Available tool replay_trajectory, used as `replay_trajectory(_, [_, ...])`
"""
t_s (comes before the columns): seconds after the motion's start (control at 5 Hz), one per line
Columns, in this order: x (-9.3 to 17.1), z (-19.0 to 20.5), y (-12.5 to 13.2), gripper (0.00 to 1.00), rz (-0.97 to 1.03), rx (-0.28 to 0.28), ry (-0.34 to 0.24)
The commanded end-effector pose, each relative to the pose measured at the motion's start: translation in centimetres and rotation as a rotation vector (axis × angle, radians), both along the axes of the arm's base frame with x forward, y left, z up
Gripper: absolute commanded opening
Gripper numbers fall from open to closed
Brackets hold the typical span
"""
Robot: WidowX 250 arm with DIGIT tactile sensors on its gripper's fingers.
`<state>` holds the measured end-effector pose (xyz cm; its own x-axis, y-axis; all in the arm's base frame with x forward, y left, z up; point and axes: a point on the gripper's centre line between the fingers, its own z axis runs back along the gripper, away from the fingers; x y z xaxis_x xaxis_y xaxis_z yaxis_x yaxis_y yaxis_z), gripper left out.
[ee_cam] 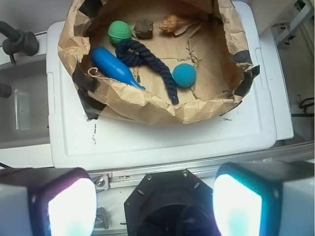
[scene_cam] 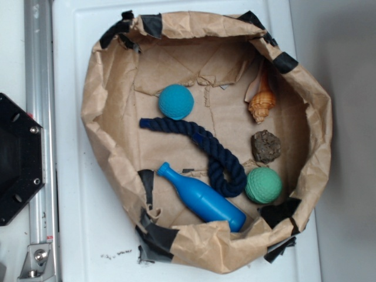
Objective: Grab the blue rope.
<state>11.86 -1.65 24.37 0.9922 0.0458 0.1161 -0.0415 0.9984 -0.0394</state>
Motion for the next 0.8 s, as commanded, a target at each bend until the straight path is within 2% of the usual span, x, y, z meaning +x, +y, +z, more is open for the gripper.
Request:
replay_trajectory(0.0, [0.0,0.0,0.0,1.00,0.000,0.000,0.000])
replay_trajectory(0.2, [5.0,-2.6,1.5,1.00,-0.128,0.081,-0.083])
replay_trajectory(0.4, [10.2,-5.5,2.5,1.00,-0.263,0.132,-0.126])
replay_trajectory(0.6, [14.2,-10.1,2.6,1.00,-0.438,0.131,-0.085])
